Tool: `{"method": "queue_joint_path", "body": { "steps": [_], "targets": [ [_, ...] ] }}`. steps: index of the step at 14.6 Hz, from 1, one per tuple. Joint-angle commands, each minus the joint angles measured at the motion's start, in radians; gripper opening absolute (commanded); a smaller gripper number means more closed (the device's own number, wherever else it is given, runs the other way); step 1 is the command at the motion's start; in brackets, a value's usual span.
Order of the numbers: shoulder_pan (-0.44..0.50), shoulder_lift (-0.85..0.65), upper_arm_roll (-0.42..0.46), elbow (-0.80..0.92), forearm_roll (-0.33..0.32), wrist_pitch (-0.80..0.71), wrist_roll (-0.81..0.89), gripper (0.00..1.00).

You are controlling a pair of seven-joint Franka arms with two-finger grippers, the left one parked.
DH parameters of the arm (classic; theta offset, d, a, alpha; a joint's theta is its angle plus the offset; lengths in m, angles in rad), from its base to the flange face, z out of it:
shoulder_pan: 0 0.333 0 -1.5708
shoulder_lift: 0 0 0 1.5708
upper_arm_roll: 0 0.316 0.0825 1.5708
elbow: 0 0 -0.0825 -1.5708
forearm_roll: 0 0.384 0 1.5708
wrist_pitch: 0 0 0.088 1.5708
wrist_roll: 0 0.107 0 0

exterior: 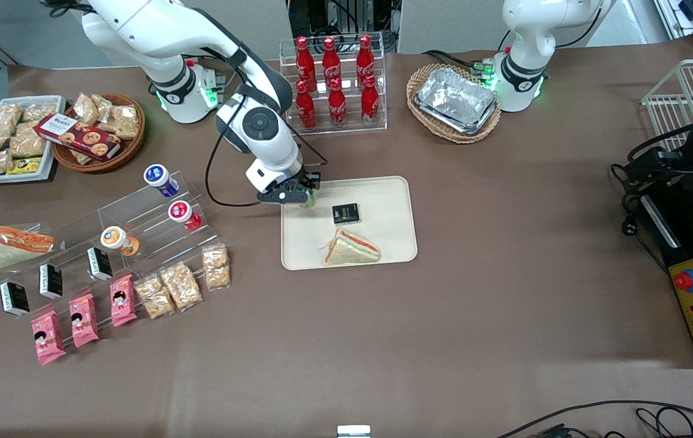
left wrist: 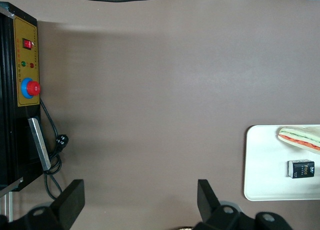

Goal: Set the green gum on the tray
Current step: 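Carry the green gum bottle over the cream tray and lower it, then open the right gripper to release the bottle on the tray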

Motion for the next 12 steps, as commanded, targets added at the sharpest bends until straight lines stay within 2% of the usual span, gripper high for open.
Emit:
{"method": "queue_joint_path", "body": {
  "steps": [1, 4, 6, 7, 8, 9, 10, 12],
  "targets": [
    [0.0, 0.026, -0.003, -0.038, -0.059, 0.09, 0.024, 0.42],
    [0.001, 0.034, -0.006, -0.038, -0.073, 0.09, 0.024, 0.42],
    [0.001, 0.034, -0.006, -0.038, -0.113, 0.088, 0.033, 0.43],
    [0.003, 0.035, -0.008, -0.038, -0.136, 0.088, 0.059, 0.46],
    [0.003, 0.04, -0.006, -0.037, -0.171, 0.087, 0.084, 0.6],
    [0.001, 0.049, -0.008, -0.037, -0.203, 0.087, 0.116, 0.9],
    [0.001, 0.052, -0.008, -0.035, -0.234, 0.087, 0.149, 0.99],
    [0.0, 0.052, -0.008, -0.035, -0.257, 0.085, 0.159, 0.99]
  ]
}}
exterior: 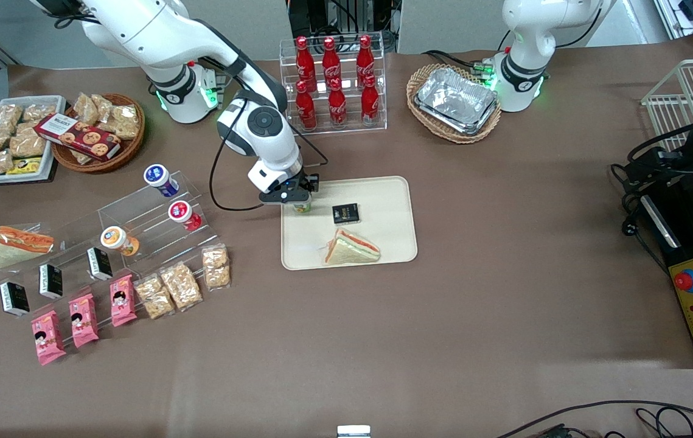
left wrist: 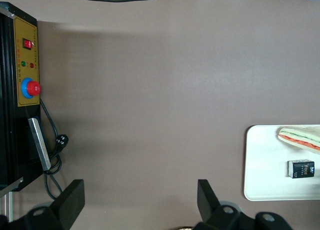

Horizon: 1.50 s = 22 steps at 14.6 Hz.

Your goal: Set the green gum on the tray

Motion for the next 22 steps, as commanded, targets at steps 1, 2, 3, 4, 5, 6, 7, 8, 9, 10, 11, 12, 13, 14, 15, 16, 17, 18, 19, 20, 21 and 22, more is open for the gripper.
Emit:
{"method": "queue_joint_path", "body": {
  "steps": [1, 2, 3, 4, 5, 6, 7, 8, 9, 10, 11, 12, 13, 14, 15, 16, 17, 18, 19, 20, 21, 22],
  "targets": [
    [-0.002, 0.021, -0.003, 0.006, -0.059, 0.02, 0.048, 0.99],
    [0.0, 0.019, -0.002, 0.006, -0.062, 0.018, 0.039, 0.99],
    [0.003, 0.018, -0.002, 0.009, -0.069, 0.006, 0.042, 1.0],
    [0.0, 0.013, 0.0, 0.011, -0.07, -0.002, 0.042, 1.0],
    [-0.003, 0.003, 0.0, 0.014, -0.07, -0.008, 0.042, 1.0],
    [-0.008, -0.019, 0.002, 0.02, -0.07, -0.026, 0.037, 1.0],
    [-0.006, -0.052, 0.002, 0.028, -0.07, -0.054, 0.034, 1.0],
    [-0.005, -0.094, 0.002, 0.04, -0.07, -0.083, 0.031, 1.0],
    [-0.006, -0.128, 0.003, 0.052, -0.07, -0.13, 0.023, 1.0],
    [-0.006, -0.157, 0.005, 0.072, -0.063, -0.191, 0.002, 1.0],
    [-0.008, -0.178, 0.006, 0.106, -0.051, -0.266, -0.032, 1.0],
    [-0.006, -0.194, 0.008, 0.153, -0.047, -0.354, -0.064, 1.0],
    [-0.006, -0.203, 0.008, 0.205, -0.021, -0.438, -0.096, 1.0],
    [-0.009, -0.208, 0.005, 0.268, 0.031, -0.52, -0.14, 1.0],
    [-0.013, -0.209, 0.002, 0.332, 0.095, -0.601, -0.196, 1.0],
    [-0.035, -0.217, -0.006, 0.388, 0.14, -0.676, -0.248, 1.0],
    [-0.061, -0.223, -0.011, 0.429, 0.159, -0.736, -0.292, 1.0],
    [-0.087, -0.235, -0.011, 0.463, 0.165, -0.773, -0.331, 1.0],
    [-0.12, -0.249, -0.011, 0.485, 0.171, -0.801, -0.368, 1.0],
    [-0.164, -0.276, -0.011, 0.499, 0.182, -0.824, -0.418, 1.0],
    [-0.21, -0.3, -0.018, 0.506, 0.202, -0.836, -0.51, 1.0],
    [-0.233, -0.323, -0.059, 0.518, 0.237, -0.847, -0.609, 1.0]
  ]
}}
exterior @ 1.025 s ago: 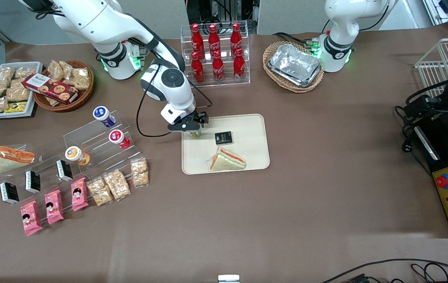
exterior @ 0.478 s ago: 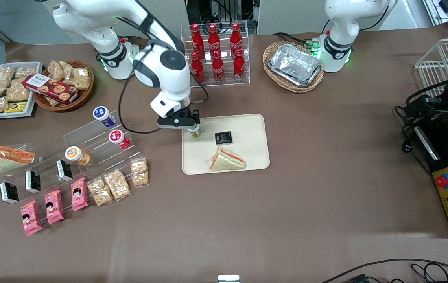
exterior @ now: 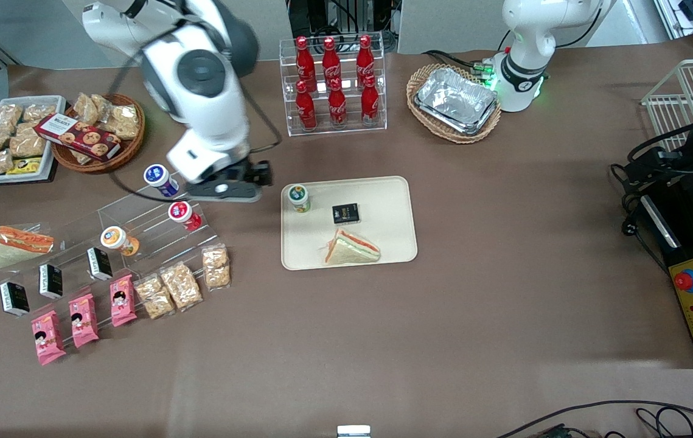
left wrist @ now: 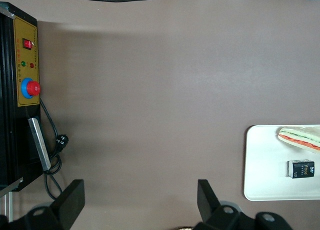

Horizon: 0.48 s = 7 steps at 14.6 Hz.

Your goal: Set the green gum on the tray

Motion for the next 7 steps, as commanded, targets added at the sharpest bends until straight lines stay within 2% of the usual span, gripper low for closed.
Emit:
{"method": "queue_joint_path", "body": {
  "steps": [1, 3, 5, 7],
  "targets": [
    [-0.09, -0.082, -0.118, 0.055, 0.124, -0.081, -0.299, 1.0],
    [-0.086, -0.119, -0.271, 0.071, 0.17, -0.118, -0.466, 1.0],
    [-0.079, -0.127, -0.399, 0.11, 0.166, -0.153, -0.627, 1.0],
    [-0.078, -0.125, -0.476, 0.159, 0.162, -0.188, -0.688, 1.0]
  ]
}}
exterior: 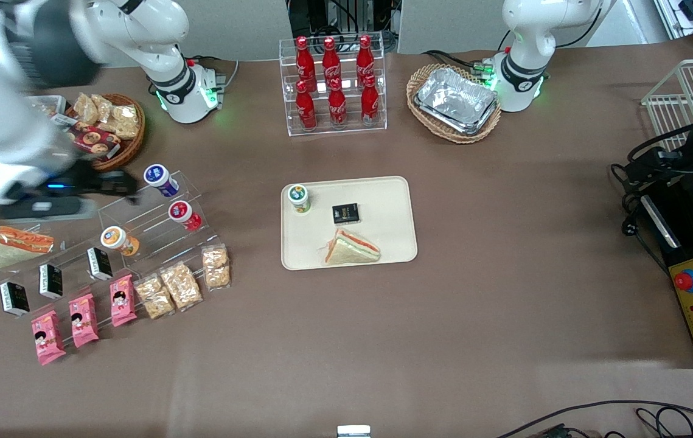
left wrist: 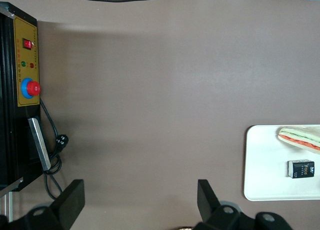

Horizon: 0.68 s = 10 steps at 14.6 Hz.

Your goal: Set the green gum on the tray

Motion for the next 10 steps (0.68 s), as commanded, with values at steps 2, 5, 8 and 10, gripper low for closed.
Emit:
{"method": "queue_joint_path", "body": {
  "steps": [2, 5, 8, 10],
  "targets": [
    [0.014, 0.0, -0.135, 0.096, 0.019, -0.073, -0.094, 1.0],
    [0.012, 0.016, -0.181, 0.113, 0.019, -0.076, -0.096, 1.0],
    [0.014, 0.065, -0.22, 0.162, 0.021, -0.069, -0.096, 1.0],
    [0.014, 0.082, -0.241, 0.162, 0.022, -0.066, -0.099, 1.0]
  ]
}}
